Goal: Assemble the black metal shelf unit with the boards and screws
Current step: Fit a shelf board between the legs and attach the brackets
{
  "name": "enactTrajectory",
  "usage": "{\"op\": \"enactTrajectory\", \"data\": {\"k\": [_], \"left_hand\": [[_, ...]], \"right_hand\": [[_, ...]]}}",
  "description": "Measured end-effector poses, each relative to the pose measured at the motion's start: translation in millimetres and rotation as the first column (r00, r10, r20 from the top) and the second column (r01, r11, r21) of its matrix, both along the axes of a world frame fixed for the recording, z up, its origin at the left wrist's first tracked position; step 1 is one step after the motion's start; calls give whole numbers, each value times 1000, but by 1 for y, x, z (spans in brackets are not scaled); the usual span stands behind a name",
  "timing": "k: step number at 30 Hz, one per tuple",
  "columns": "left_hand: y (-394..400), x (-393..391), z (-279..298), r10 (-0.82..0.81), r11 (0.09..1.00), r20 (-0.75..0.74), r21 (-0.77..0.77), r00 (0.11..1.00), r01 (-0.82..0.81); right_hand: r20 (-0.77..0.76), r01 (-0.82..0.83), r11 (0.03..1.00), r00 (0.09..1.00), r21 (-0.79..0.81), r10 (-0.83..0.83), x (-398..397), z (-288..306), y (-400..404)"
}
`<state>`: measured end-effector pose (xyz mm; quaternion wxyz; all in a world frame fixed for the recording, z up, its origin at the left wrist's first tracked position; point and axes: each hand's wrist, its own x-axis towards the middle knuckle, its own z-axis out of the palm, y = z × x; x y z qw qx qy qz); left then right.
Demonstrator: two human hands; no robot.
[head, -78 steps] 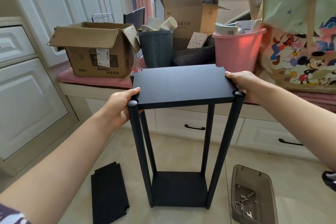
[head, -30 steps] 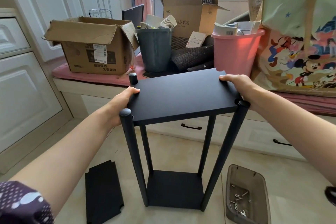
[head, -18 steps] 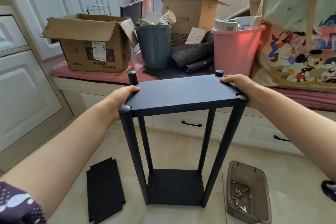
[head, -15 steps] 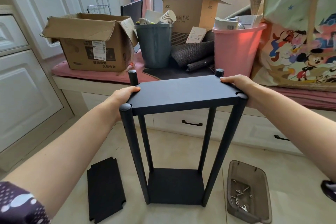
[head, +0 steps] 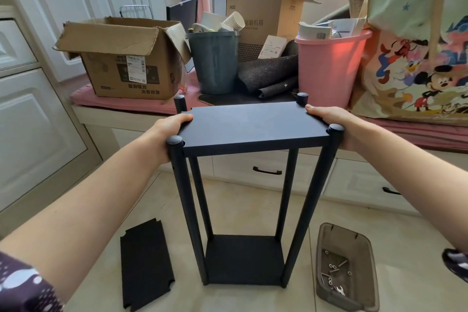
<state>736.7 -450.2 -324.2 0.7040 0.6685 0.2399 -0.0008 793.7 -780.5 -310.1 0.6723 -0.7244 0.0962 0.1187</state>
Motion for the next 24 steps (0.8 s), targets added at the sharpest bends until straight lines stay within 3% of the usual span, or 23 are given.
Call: {"op": "enactTrajectory", "data": {"k": [15, 24], "left_hand": [[-1, -25, -15, -6, 990, 86, -140, 996, 18], [4, -22, -30, -35, 990, 64, -136, 997, 44]], "right_hand": [[-7, -73, 986, 997, 151, 75, -6, -13, -7], [61, -116, 978, 992, 176, 107, 5, -30, -10]]}}
